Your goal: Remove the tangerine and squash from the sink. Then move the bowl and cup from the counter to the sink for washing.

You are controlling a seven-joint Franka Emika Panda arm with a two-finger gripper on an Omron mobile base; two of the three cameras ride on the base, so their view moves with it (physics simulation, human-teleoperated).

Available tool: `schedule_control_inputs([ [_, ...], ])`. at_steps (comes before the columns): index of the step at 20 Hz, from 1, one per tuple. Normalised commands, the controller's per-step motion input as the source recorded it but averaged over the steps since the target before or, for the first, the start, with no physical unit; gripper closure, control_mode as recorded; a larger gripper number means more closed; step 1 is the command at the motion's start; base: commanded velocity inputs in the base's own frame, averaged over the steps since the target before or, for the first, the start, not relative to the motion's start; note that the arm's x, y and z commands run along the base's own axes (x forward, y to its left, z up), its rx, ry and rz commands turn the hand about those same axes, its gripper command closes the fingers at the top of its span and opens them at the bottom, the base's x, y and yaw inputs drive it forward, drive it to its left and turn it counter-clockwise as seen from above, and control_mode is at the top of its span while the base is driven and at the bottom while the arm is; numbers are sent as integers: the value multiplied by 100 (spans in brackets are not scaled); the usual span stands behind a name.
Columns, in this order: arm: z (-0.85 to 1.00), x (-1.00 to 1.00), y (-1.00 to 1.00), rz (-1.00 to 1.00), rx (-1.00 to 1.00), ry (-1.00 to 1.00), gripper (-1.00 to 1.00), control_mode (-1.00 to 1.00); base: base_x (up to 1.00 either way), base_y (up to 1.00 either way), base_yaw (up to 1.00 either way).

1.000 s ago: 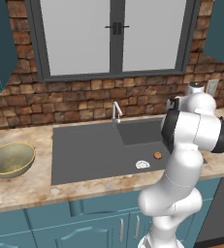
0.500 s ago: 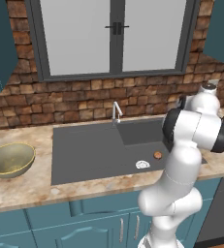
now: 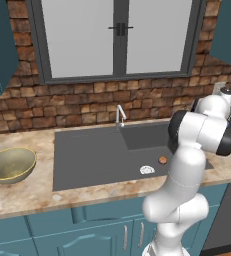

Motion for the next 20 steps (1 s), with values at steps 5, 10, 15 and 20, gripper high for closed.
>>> schedule_control_inputs([
  [5, -5, -10, -28, 0, 0, -4, 100, -100, 0, 0, 0],
  [10, -11, -8, -25, 0, 0, -7, 100, -100, 0, 0, 0],
  [15, -19, -4, -17, 0, 0, -3, 100, -100, 0, 0, 0],
  [20, -23, -3, -12, 0, 0, -1, 100, -100, 0, 0, 0],
])
